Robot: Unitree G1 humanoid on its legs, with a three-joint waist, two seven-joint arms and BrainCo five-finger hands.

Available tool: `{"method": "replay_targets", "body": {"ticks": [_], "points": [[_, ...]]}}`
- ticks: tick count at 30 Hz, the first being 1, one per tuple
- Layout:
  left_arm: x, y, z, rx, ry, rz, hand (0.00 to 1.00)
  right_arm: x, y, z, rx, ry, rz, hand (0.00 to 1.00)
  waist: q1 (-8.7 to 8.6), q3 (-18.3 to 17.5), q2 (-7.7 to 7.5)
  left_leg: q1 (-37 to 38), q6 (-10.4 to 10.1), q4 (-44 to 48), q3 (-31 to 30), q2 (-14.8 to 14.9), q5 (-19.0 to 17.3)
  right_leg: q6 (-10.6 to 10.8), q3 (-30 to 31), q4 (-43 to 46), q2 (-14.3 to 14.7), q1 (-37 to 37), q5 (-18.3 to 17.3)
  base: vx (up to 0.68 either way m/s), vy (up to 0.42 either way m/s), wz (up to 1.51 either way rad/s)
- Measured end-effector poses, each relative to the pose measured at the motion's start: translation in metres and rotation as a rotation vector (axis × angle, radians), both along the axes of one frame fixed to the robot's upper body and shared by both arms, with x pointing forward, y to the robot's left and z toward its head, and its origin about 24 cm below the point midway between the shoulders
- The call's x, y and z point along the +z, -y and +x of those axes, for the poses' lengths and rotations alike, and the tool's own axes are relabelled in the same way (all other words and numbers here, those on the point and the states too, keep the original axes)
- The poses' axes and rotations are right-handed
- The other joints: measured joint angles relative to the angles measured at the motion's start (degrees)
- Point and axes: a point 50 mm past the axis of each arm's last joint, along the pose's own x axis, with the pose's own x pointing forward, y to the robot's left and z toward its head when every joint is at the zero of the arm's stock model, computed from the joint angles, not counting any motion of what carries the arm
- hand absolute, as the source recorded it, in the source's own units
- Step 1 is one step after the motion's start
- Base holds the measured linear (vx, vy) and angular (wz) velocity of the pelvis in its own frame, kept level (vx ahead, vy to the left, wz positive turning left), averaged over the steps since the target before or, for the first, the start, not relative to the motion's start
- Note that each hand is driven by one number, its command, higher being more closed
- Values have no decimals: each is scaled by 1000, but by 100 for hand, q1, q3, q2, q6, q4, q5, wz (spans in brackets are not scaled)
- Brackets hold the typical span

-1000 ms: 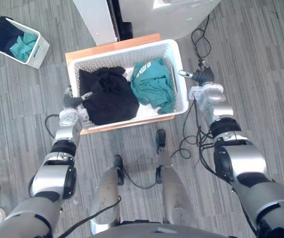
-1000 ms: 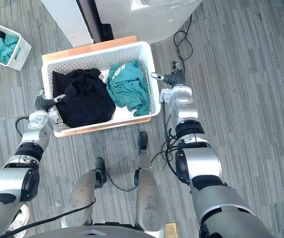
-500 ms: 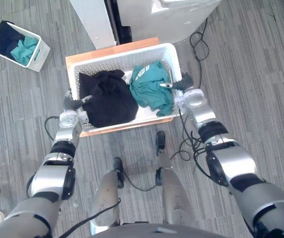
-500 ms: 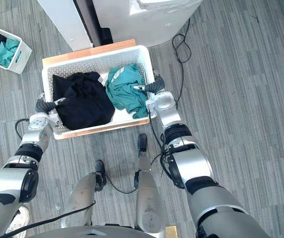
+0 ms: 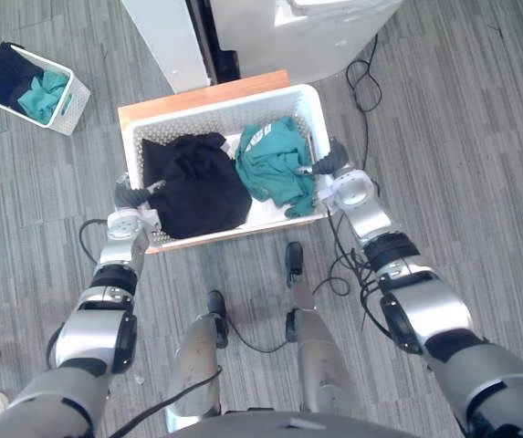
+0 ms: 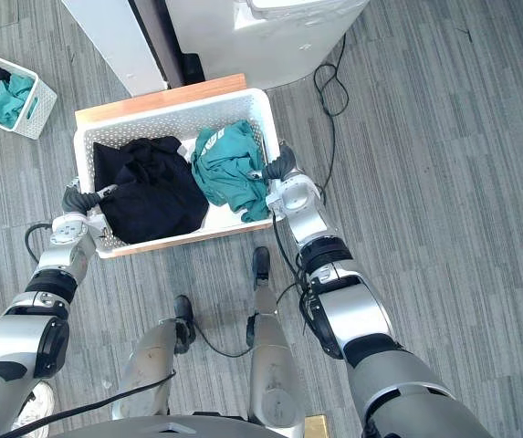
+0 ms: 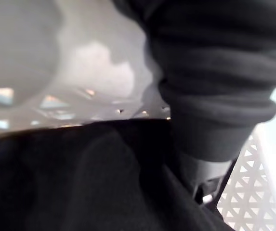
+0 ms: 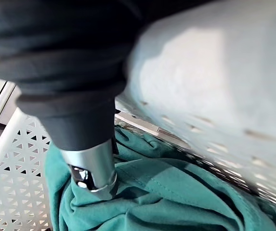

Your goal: Pick up the laundry basket with both hands and put the clothes into the washing machine.

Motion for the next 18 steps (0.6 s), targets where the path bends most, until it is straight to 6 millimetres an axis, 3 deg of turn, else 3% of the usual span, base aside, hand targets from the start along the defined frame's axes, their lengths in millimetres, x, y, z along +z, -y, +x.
{"method": "replay_targets", "body": {"ticks": [13,18], "points": [[-7,0,-2,-1,-60,36,100,-7,-1,-2,4,-16,6,100,-4,2,-3,129,-39,-179,-1,-4,106,0,24,0,13,51,-2,-56,-5,1],[-13,1,-4,-19,-82,44,100,-14,-1,-4,4,-41,117,100,18,4,-7,206,-39,-188,61,-3,104,1,87,0,17,91,-3,-59,2,-6]]}}
